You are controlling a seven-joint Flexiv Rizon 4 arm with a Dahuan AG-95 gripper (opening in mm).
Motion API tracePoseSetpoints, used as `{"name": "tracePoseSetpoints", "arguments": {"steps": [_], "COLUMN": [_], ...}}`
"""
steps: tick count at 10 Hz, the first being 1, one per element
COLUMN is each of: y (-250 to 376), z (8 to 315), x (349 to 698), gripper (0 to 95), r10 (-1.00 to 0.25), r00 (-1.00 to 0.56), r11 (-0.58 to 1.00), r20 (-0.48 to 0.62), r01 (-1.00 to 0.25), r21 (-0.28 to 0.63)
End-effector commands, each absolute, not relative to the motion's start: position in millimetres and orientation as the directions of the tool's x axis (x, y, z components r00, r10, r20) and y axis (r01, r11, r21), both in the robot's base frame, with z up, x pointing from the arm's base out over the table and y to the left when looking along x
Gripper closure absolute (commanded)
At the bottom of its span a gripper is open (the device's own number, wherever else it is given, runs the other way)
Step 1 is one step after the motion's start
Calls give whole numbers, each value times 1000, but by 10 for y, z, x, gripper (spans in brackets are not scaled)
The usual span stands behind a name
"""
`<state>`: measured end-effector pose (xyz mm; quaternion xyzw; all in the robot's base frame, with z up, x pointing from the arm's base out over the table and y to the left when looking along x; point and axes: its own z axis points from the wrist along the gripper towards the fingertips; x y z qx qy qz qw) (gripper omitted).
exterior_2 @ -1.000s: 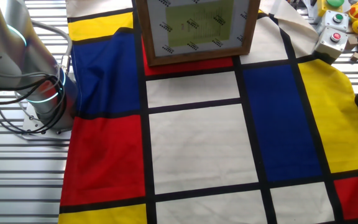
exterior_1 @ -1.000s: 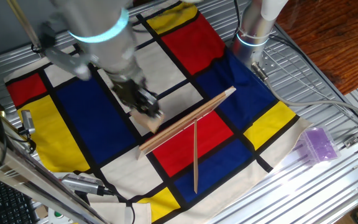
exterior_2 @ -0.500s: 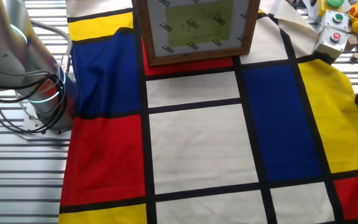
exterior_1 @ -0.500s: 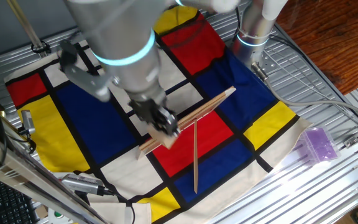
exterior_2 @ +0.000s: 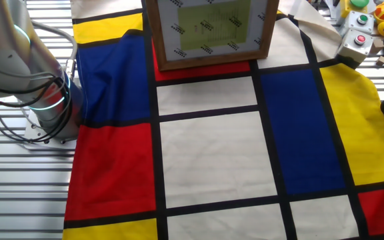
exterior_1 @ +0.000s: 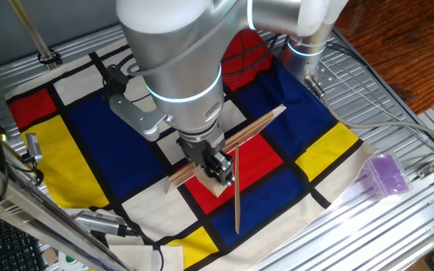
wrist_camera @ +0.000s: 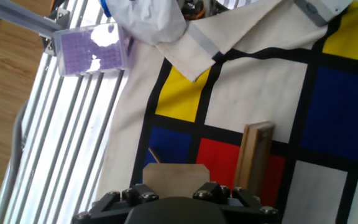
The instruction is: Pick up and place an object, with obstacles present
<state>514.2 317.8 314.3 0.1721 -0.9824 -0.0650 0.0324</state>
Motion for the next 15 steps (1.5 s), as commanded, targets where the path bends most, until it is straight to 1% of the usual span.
{"name": "tracePoseSetpoints", "arguments": {"steps": [1,6,8,11,15], "y": [3172,3151,3147,3141,3141], "z": [3047,2760,2723,2732,2732], "x": [5178,5226,5229,5232,5232], "gripper": [950,950,950,950,950], "r10": [-341,-326,-328,-345,-498], "r00": [-939,-945,-944,-937,-864], "r11": [933,939,939,931,859], "r20": [39,35,38,57,72], "r01": [-333,-319,-321,-333,-479], "r21": [136,130,127,149,182]}}
